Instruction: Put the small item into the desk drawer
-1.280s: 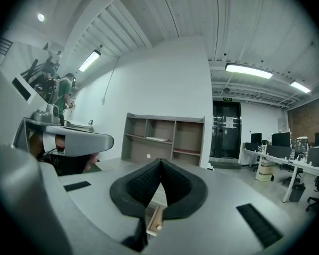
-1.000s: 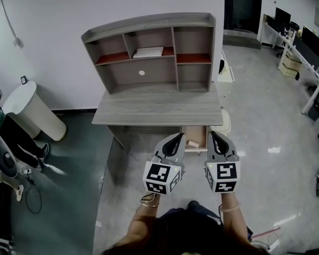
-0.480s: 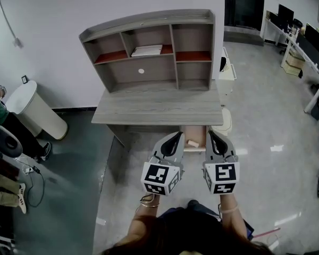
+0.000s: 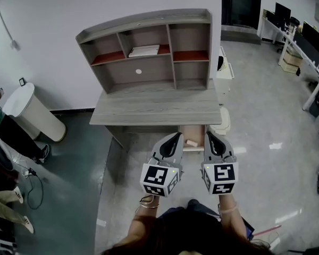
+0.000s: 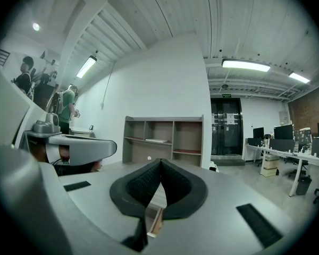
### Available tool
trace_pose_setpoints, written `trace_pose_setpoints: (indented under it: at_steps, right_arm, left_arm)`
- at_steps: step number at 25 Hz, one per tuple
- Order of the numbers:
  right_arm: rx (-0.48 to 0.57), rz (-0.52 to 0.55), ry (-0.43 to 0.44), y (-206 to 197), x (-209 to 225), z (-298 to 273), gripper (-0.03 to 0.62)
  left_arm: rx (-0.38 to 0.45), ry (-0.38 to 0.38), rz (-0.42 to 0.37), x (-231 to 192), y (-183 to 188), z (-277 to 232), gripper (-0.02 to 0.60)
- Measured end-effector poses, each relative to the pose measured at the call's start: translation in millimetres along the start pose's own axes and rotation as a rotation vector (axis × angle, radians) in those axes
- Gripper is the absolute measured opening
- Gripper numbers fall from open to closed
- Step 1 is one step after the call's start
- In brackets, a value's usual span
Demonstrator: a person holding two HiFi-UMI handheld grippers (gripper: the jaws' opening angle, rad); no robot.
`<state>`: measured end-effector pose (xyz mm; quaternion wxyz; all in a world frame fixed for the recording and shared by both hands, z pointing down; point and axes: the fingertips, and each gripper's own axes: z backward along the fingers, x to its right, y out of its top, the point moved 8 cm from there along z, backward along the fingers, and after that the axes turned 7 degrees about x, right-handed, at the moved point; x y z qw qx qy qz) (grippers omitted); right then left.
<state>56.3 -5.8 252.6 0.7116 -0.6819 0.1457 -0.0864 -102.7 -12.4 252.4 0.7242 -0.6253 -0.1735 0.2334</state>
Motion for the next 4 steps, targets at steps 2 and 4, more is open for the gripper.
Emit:
trace_pose_setpoints:
  at_steps: [2,4]
  right_arm:
    - [0.002,-0.005,0.004,0.9,-1.5,0.6,0.002]
    - [0.002,-0.011,0.009,1.8,-3.4,0.8,0.002]
  left_arm:
    - [0.000,0.002,0.000,-0.3,0.2,1.3,0.012]
    - [0.001,0.002,0.001,-0.6,0.6,2.4,0.012]
